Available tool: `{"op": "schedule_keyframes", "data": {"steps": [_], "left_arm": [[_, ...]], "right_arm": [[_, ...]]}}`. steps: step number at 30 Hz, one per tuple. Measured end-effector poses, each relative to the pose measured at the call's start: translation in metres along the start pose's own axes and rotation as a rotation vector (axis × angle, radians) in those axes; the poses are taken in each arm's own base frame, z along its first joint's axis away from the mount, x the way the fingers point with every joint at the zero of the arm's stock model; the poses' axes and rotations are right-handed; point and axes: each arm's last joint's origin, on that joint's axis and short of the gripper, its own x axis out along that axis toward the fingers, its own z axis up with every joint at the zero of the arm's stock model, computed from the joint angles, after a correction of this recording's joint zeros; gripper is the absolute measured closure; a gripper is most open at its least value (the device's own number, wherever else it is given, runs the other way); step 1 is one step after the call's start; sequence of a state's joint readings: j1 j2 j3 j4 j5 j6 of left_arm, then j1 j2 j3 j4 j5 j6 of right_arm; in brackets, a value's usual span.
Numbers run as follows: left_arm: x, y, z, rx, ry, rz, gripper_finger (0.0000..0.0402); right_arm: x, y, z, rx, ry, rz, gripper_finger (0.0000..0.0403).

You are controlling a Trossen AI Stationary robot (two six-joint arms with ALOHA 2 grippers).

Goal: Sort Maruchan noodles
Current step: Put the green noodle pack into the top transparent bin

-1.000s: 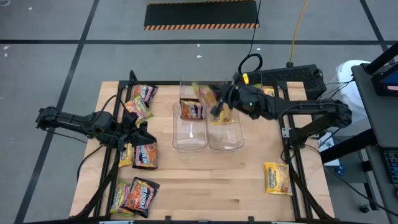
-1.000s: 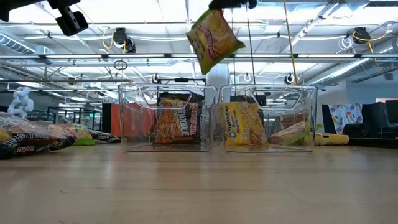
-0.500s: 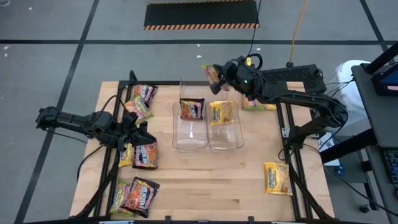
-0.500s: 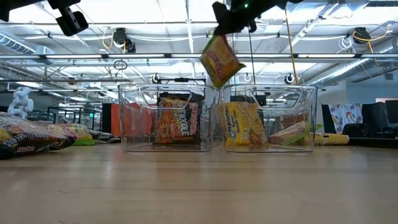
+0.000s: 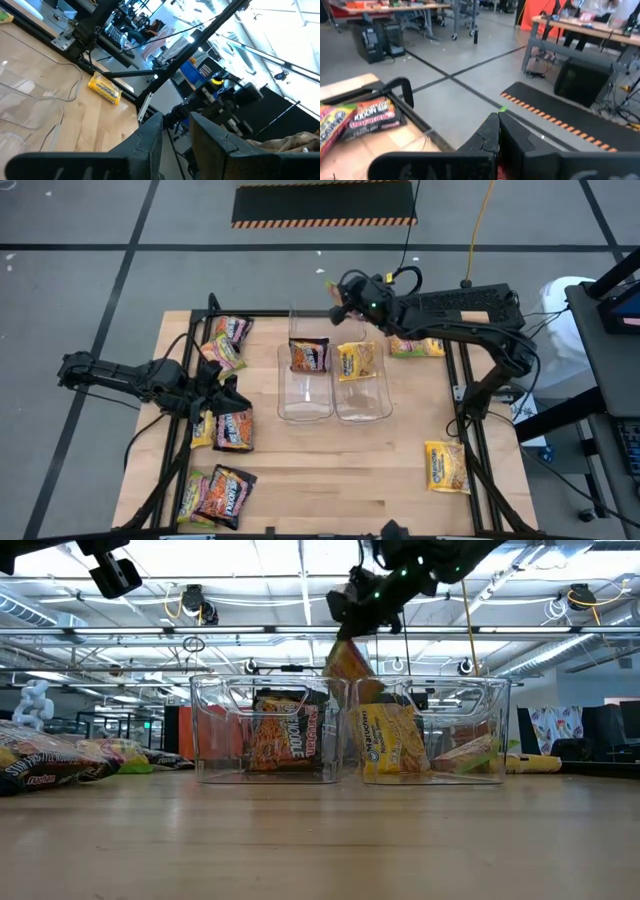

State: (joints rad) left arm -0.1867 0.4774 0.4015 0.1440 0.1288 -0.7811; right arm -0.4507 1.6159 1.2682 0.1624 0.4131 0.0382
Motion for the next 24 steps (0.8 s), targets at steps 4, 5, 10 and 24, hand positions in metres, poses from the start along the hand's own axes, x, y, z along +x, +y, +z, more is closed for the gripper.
{"op": "schedule_keyframes", "data": {"steps": [4, 5, 10, 24], "left_arm": [[0.000, 0.000, 0.000, 0.000, 0.001, 0.000, 0.0300], [0.000, 0.000, 0.000, 0.000, 0.001, 0.000, 0.0300], [0.000, 0.000, 0.000, 0.000, 0.001, 0.000, 0.0300], [0.000, 0.001, -0.002, -0.004, 0.016, 0.014, 0.0300]], "right_arm": [[0.014, 0.006, -0.017, 0.010, 0.049, -0.001, 0.0403], [0.018, 0.007, -0.021, 0.007, 0.061, -0.002, 0.0403], [0.030, 0.012, -0.038, 0.029, 0.110, -0.006, 0.0403], [0.028, 0.007, -0.050, 0.066, 0.191, -0.208, 0.0403]]}}
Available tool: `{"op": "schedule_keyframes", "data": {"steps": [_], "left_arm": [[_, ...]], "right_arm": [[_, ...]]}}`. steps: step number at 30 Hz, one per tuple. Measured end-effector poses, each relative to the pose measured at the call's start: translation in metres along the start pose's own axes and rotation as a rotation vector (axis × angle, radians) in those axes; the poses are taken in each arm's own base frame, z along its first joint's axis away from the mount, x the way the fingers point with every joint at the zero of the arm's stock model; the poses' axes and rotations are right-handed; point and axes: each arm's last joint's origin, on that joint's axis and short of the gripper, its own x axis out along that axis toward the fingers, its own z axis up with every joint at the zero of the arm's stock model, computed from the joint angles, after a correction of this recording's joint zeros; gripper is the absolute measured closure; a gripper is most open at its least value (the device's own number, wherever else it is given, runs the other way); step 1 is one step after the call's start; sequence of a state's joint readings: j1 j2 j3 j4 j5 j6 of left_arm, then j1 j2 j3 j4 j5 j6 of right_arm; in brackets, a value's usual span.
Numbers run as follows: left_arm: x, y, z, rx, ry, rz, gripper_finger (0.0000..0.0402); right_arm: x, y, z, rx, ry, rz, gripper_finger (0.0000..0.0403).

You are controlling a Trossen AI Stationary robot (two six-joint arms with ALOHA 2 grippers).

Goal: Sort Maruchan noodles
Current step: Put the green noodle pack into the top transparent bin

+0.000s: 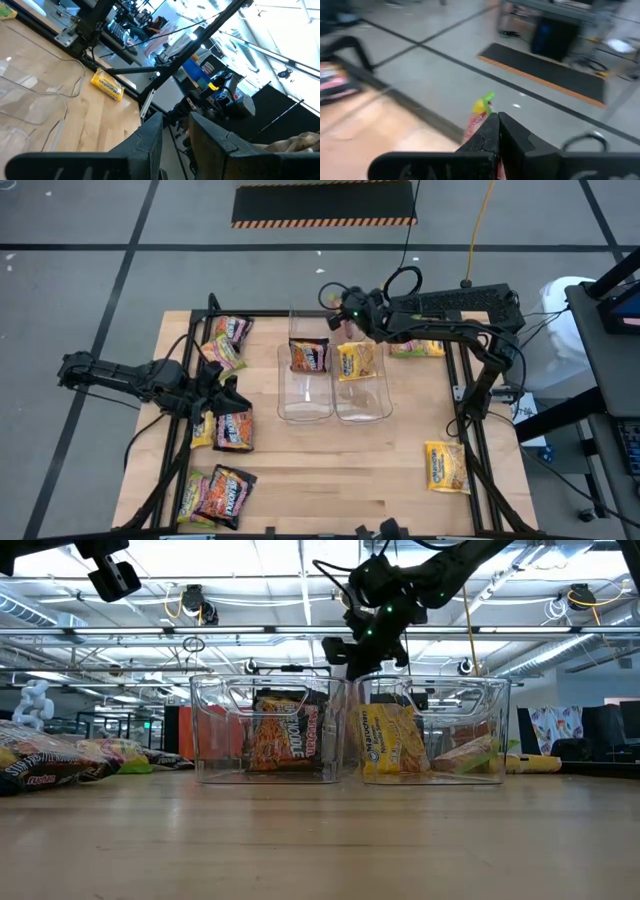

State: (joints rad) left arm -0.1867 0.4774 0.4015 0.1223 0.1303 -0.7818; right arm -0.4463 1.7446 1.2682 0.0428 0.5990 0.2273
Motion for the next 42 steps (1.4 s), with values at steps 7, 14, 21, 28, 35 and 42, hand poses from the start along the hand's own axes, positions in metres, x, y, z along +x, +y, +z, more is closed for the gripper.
{"op": "schedule_keyframes", "data": {"steps": [7, 14, 21, 28, 35, 42], "left_arm": [[0.000, 0.000, 0.000, 0.000, 0.000, 0.000, 0.0300], [0.000, 0.000, 0.000, 0.000, 0.000, 0.000, 0.0300], [0.000, 0.000, 0.000, -0.001, 0.007, -0.007, 0.0300], [0.000, 0.000, 0.000, -0.001, 0.007, -0.007, 0.0300], [0.000, 0.000, 0.000, -0.005, 0.007, -0.008, 0.0300], [0.000, 0.000, 0.000, -0.005, 0.007, -0.008, 0.0300]], "right_arm": [[-0.006, 0.002, -0.008, 0.086, 0.009, -0.167, 0.0403], [-0.009, 0.002, -0.020, 0.169, 0.030, -0.233, 0.0403], [-0.014, 0.006, -0.050, 0.229, 0.072, -0.229, 0.0403], [-0.019, 0.011, -0.063, 0.225, 0.077, -0.208, 0.0403], [-0.019, 0.010, -0.065, 0.215, 0.081, -0.212, 0.0403], [-0.019, 0.010, -0.065, 0.215, 0.083, -0.211, 0.0403]]}}
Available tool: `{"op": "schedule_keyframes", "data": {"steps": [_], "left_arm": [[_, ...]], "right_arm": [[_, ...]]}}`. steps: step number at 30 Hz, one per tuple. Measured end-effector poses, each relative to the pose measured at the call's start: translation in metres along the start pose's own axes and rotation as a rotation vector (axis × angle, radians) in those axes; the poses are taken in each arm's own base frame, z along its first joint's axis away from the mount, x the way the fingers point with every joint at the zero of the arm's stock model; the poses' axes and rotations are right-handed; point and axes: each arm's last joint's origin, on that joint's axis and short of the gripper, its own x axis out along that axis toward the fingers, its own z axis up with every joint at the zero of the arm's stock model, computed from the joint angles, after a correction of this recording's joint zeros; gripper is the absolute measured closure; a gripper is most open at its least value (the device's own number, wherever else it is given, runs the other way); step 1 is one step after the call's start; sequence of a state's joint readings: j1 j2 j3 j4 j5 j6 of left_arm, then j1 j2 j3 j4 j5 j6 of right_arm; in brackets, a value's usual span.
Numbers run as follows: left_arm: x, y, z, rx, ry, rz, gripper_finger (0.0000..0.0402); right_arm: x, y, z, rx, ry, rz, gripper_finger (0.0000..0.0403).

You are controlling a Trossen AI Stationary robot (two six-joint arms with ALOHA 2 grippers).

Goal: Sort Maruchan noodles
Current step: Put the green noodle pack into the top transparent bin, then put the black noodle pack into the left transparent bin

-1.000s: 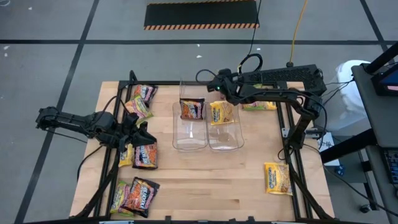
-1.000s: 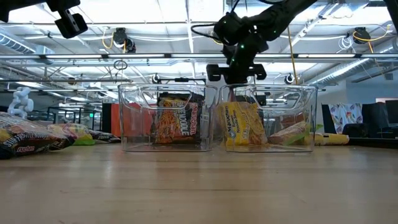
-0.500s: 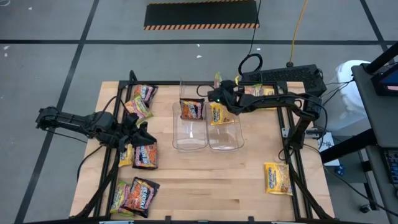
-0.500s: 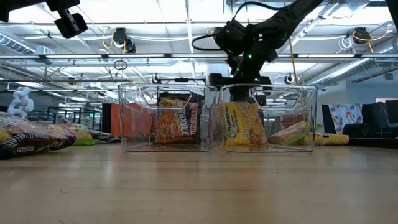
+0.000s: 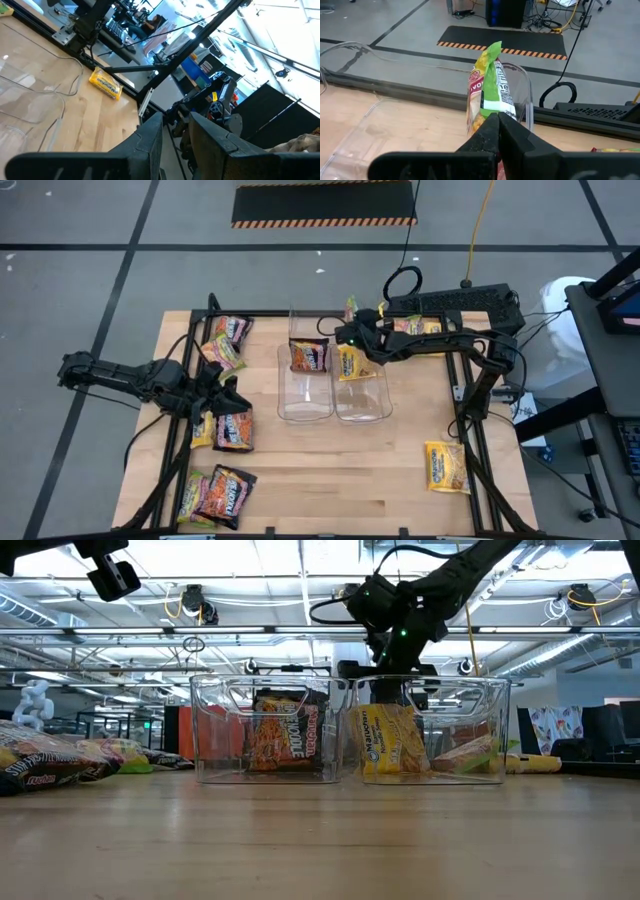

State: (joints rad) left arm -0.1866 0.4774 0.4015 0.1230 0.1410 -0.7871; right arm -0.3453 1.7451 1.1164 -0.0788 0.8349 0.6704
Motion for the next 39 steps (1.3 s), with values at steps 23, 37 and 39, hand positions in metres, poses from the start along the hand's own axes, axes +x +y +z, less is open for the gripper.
{"op": "schedule_keyframes", "data": {"steps": [23, 37, 39], "left_arm": [[0.000, 0.000, 0.000, -0.008, 0.000, 0.000, 0.0300], [0.000, 0.000, 0.000, -0.006, 0.000, -0.001, 0.0300], [0.000, 0.000, 0.000, -0.004, 0.000, 0.000, 0.0300]], "right_arm": [[-0.005, -0.010, 0.016, -0.027, -0.067, -0.067, 0.0299], [-0.051, -0.039, 0.074, -0.140, -0.175, 0.005, 0.0293], [-0.068, -0.045, 0.086, -0.194, -0.197, 0.079, 0.0293]]}}
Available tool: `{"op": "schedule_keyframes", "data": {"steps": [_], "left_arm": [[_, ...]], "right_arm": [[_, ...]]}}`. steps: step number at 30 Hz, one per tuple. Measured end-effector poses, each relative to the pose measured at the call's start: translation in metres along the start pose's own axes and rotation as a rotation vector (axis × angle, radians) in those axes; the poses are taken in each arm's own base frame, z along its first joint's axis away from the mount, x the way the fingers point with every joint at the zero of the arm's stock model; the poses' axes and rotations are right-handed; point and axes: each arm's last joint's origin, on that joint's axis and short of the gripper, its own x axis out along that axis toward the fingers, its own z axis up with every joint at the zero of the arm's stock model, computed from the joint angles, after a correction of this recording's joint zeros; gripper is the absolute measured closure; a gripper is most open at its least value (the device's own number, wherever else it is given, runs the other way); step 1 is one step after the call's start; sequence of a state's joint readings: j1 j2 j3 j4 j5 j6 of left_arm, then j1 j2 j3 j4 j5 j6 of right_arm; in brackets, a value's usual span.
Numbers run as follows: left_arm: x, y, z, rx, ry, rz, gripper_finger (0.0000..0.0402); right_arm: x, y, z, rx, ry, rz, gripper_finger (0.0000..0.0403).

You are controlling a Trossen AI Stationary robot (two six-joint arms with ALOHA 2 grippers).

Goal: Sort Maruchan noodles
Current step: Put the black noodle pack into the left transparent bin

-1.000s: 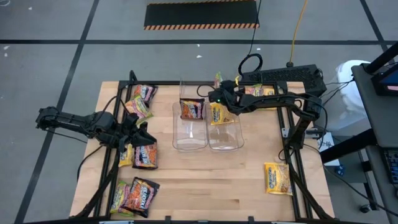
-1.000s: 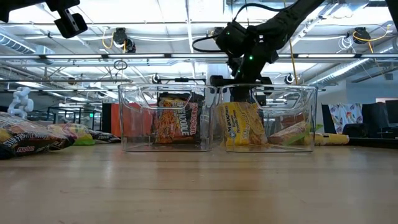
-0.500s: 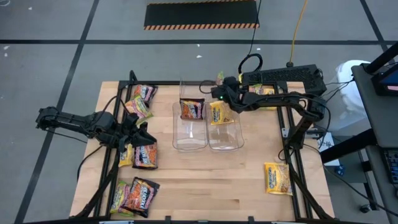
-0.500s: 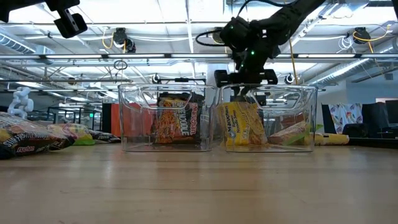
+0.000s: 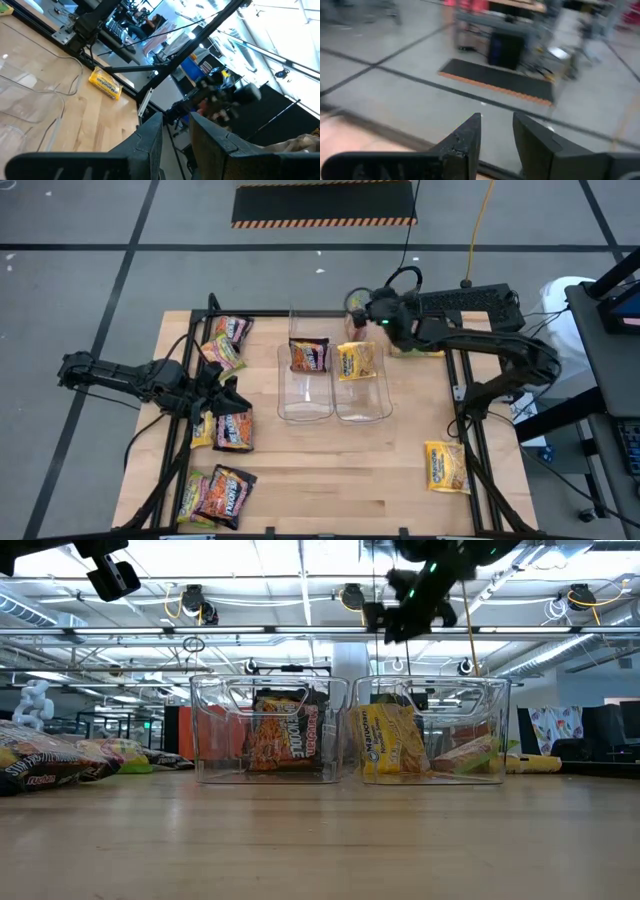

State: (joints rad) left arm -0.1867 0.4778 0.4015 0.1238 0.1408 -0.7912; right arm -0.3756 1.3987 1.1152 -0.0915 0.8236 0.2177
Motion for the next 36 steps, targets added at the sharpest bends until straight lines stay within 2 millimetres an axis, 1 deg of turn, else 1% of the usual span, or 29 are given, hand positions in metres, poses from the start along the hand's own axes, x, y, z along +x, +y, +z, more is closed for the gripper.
{"op": "schedule_keyframes", "data": {"steps": [3, 7, 11, 15, 18, 21, 26, 29, 33, 36], "left_arm": [[0.000, 0.000, 0.000, 0.003, 0.000, 0.000, 0.0300], [0.000, 0.000, 0.000, 0.001, 0.003, -0.002, 0.0300], [0.000, -0.001, -0.001, -0.049, 0.037, -0.035, 0.0300], [0.000, -0.002, -0.002, -0.076, 0.060, -0.055, 0.0300], [0.000, -0.002, -0.002, -0.076, 0.064, -0.058, 0.0300], [0.000, -0.002, -0.002, -0.077, 0.064, -0.058, 0.0300], [0.000, -0.002, -0.002, -0.078, 0.064, -0.058, 0.0300], [0.000, -0.002, -0.002, -0.080, 0.064, -0.058, 0.0300], [0.000, -0.002, -0.002, -0.084, 0.064, -0.058, 0.0300], [0.000, -0.002, -0.002, -0.085, 0.064, -0.058, 0.0300]], "right_arm": [[-0.029, -0.012, 0.019, -0.040, -0.058, 0.129, 0.0293], [-0.071, -0.031, 0.035, -0.061, -0.113, 0.276, 0.0293], [-0.107, -0.052, 0.037, -0.069, -0.113, 0.418, 0.0293], [-0.131, -0.067, 0.033, -0.071, -0.069, 0.581, 0.0293], [-0.142, -0.073, 0.024, -0.123, 0.001, 0.677, 0.0293], [-0.148, -0.077, 0.011, -0.181, 0.120, 0.754, 0.0293], [-0.156, -0.081, -0.014, -0.285, 0.412, 0.877, 0.0293], [-0.159, -0.083, -0.025, -0.324, 0.575, 0.929, 0.0293], [-0.161, -0.082, -0.035, -0.337, 0.764, 0.988, 0.0293], [-0.163, -0.078, -0.039, -0.296, 0.899, 1.049, 0.0293]]}}
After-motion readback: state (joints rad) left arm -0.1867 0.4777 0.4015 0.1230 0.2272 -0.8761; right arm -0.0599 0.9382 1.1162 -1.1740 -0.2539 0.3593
